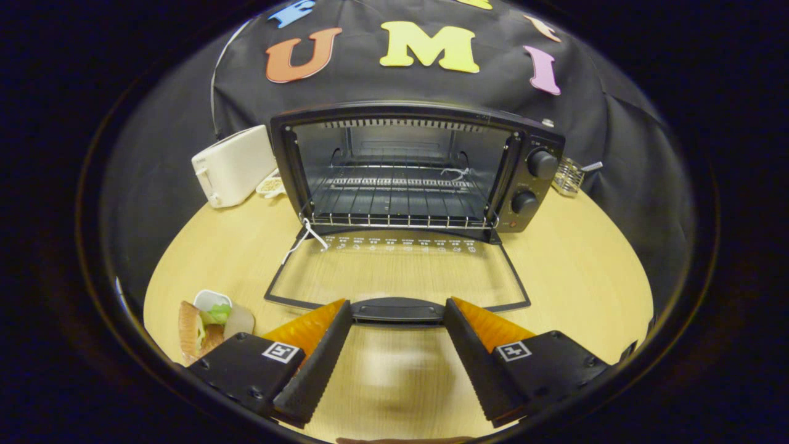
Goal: Open the toaster oven, put the food inside, and close the toaster oven door.
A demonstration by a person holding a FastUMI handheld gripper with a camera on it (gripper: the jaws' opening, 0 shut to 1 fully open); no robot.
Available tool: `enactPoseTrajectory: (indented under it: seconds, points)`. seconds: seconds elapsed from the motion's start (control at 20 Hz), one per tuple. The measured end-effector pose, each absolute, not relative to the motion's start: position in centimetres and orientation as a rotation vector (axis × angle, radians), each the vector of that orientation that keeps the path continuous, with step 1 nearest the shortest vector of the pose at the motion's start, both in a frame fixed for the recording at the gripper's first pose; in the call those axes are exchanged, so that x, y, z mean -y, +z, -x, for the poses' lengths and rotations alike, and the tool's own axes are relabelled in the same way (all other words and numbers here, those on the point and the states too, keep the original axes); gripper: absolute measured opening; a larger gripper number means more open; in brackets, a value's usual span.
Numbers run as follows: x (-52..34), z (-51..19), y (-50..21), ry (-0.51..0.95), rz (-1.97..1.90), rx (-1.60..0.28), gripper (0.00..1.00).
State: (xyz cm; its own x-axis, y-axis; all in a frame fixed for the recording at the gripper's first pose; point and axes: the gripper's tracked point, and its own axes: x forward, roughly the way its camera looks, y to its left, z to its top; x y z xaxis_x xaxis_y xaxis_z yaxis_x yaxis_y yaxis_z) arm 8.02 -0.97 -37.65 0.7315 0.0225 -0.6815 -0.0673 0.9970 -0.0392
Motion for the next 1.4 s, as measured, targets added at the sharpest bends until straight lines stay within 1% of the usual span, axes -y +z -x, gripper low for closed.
enactPoseTrajectory:
  seconds: [0.15,0.3,0.35,0.45,0.55,0.65,0.7,0.8,0.85,1.0,1.2,1.3,1.4]
  points:
    - [1.0,-7.9,-37.7,0.063,0.067,-0.763,1.00]
    - [-0.3,-6.9,-36.9,0.133,0.029,-0.790,1.00]
    - [-1.4,-6.4,-36.2,0.184,-0.007,-0.796,1.00]
    - [-4.5,-5.4,-34.3,0.332,-0.082,-0.786,1.00]
    - [-6.2,-4.1,-33.1,0.418,-0.134,-0.798,0.95]
    - [-7.6,-3.0,-32.3,0.482,-0.194,-0.821,0.94]
    - [-8.5,-2.3,-32.1,0.523,-0.232,-0.843,0.93]
    - [-11.6,0.4,-31.8,0.700,-0.344,-0.937,0.91]
    - [-12.5,1.6,-32.0,0.762,-0.380,-0.997,0.90]
    - [-12.0,1.5,-33.4,0.758,-0.356,-1.053,0.88]
    - [-12.6,2.2,-34.6,0.782,-0.432,-1.140,0.80]
    - [-12.8,2.7,-34.7,0.795,-0.485,-1.172,0.71]
    - [-13.4,2.7,-33.9,0.784,-0.621,-1.183,0.61]
